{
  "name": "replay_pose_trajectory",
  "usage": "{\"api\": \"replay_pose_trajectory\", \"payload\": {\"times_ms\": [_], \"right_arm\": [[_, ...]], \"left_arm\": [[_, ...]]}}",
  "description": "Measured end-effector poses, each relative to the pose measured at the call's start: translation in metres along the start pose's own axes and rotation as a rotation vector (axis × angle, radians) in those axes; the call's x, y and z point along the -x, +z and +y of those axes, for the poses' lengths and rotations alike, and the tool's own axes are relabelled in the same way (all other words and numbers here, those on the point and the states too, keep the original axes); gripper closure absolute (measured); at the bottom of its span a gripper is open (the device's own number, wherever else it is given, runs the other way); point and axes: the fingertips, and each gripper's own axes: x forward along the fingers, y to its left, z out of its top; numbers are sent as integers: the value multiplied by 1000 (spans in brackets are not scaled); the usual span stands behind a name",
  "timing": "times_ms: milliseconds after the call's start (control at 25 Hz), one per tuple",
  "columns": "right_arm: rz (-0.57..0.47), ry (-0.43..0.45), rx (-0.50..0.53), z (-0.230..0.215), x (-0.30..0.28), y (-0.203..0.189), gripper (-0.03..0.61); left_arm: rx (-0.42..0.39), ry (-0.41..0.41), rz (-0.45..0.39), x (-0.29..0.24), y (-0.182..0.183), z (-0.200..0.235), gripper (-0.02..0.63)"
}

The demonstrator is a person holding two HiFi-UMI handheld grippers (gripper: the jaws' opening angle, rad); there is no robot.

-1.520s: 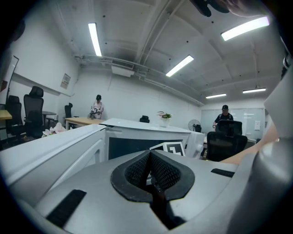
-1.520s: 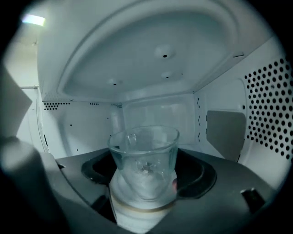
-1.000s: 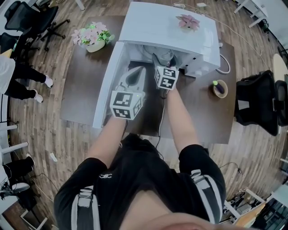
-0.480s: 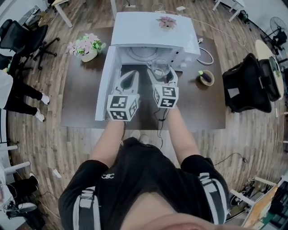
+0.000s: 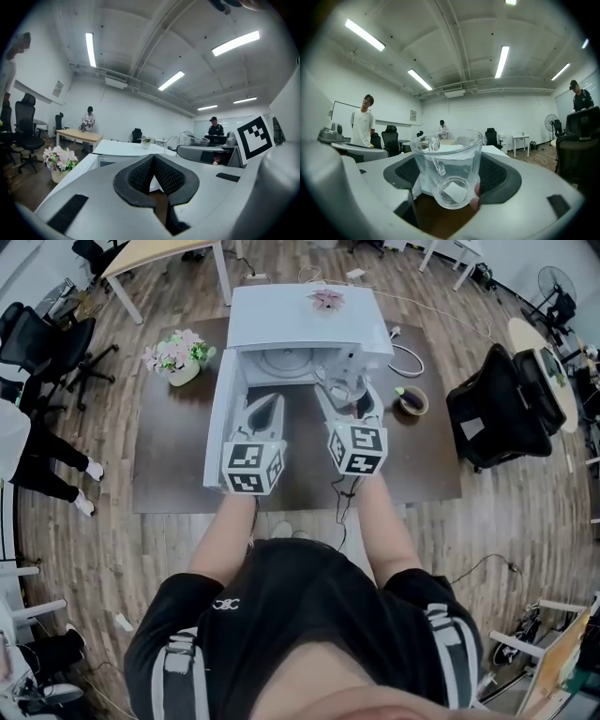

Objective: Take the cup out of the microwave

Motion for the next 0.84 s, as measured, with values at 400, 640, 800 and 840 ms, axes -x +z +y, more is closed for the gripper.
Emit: {"api": "replay_pose_trajectory", "payload": {"times_ms": [400, 640, 800, 840], "right_arm": [[-12, -23, 0, -7, 8, 14, 195], [-13, -23, -8, -10, 6, 14, 196], [-13, -21, -14, -12, 9, 14, 195], [-14, -21, -15, -13, 10, 14, 196]], "left_arm": [[-31, -20, -13, -1, 13, -7, 618], [-39, -21, -17, -3, 16, -9, 618], [-42, -19, -12, -2, 15, -12, 618], [-42, -18, -11, -2, 14, -13, 618]]}}
